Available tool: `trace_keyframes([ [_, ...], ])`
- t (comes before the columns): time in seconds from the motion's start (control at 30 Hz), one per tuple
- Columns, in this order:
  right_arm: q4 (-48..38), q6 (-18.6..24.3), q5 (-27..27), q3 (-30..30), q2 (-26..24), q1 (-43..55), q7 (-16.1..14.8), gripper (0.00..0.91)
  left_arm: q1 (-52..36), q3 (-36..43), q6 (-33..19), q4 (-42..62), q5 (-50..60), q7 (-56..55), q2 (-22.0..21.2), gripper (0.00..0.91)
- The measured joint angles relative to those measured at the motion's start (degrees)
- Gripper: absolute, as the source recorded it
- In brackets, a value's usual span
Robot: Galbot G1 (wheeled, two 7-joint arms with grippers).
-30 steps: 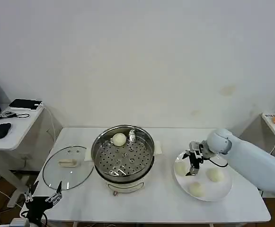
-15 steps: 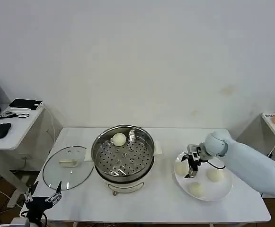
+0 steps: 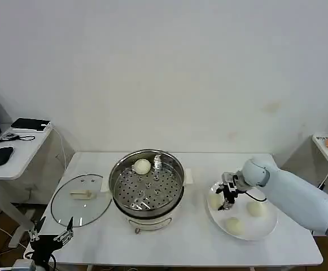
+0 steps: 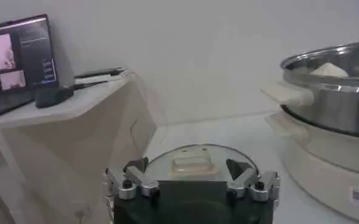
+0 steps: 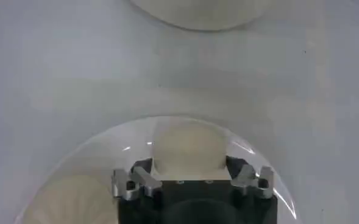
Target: Take steamed baozi put them in steamer then cover it.
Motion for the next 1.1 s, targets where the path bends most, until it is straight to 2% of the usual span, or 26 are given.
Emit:
trace_keyframes([
  [0.37, 2.6, -0.89, 1.56, 0.6, -2.35, 2.44, -0.64, 0.635, -0.75, 0.48, -0.01, 0.0, 0.0, -0.16, -0.1, 0.907],
  [0.7, 6.74, -1.29, 6.09, -0.27, -5.54, 10.7, -1.91, 0.635, -1.95, 0.71, -0.3, 0.57, 0.67, -0.27, 0.01, 0.907],
  [0.87, 8.41, -2.21, 9.67, -2.7, -5.07, 16.76, -2.34, 0.635, -2.13, 0.51, -0.93, 0.17, 1.46, -0.51, 0.09, 0.907],
  [1.1, 9.37, -5.45, 16.93, -6.7, -1.45, 24.91, -2.5, 0.635, -1.73, 0.13, -1.68, -0.66, 1.87, -0.78, 0.86, 0.907],
])
